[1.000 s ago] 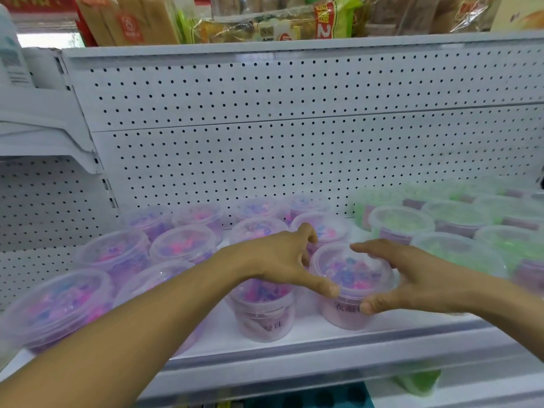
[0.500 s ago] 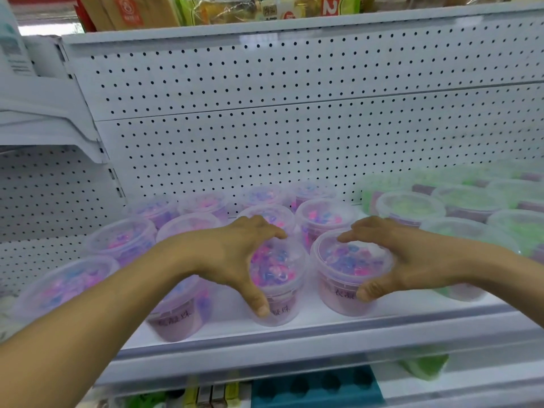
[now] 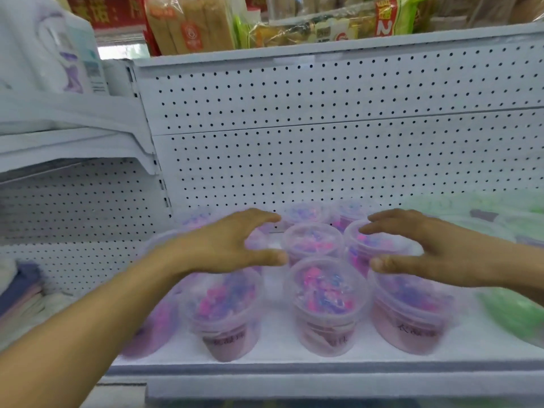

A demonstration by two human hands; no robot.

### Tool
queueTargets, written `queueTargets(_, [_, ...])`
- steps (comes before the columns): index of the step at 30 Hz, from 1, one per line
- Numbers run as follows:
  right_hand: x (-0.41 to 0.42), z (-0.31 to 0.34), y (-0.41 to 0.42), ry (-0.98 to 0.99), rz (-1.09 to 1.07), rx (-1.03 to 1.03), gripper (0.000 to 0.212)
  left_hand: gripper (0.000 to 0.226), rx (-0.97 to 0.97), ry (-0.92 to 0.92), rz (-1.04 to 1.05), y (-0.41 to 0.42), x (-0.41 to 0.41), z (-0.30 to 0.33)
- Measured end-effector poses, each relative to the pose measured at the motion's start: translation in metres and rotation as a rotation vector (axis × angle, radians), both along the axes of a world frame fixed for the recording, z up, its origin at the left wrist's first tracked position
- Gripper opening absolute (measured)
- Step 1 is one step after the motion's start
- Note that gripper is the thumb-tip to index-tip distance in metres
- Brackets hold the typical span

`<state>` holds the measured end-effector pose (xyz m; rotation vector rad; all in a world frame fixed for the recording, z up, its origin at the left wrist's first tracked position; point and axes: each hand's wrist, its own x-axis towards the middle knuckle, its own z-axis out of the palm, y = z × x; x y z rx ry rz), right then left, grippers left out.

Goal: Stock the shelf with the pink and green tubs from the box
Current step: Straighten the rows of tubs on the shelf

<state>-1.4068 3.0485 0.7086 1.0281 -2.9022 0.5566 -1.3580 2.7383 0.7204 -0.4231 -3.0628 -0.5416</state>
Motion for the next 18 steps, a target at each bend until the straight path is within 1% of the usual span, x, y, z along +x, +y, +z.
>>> queueTargets(2, [-0.016, 0.008, -0.03, -0.034, 0.012, -0.076, 0.061, 0.066, 0.008, 0.045, 0.131, -0.034, -0.02, 0.008])
queueTargets(3, [-0.026, 0.01, -0.046, -0.061, 0.008, -0.097, 0.06, 0.062, 0.001, 0.047, 0.192, -0.05, -0.033, 0.009])
queueTargets(6, [-0.065, 0.009, -0.094, -0.09, -0.067, -0.047, 0.07, 0.054, -0.017, -0.019, 0.287, -0.084, -0.073, 0.003])
queueTargets(8, [-0.086, 0.005, -0.118, -0.127, -0.132, 0.015, 0.075, 0.048, -0.052, -0.059, 0.294, -0.094, -0.094, -0.008])
queueTargets(9, [-0.094, 0.002, -0.126, -0.151, -0.155, 0.046, 0.075, 0.047, -0.057, -0.068, 0.295, -0.096, -0.102, -0.012])
queueTargets(11, [-0.105, -0.003, -0.138, -0.185, -0.184, 0.078, 0.067, 0.049, -0.033, -0.084, 0.295, -0.095, -0.112, -0.018])
queueTargets(13, [-0.112, -0.009, -0.144, -0.168, -0.203, 0.052, 0.062, 0.05, 0.025, -0.093, 0.286, -0.095, -0.124, -0.021])
queueTargets(16, [-0.118, -0.012, -0.142, -0.187, -0.218, 0.054, 0.076, 0.046, 0.068, -0.106, 0.265, -0.093, -0.137, -0.026])
queueTargets(18, [-0.119, -0.013, -0.14, -0.199, -0.218, 0.069, 0.079, 0.048, 0.087, -0.123, 0.248, -0.095, -0.14, -0.025])
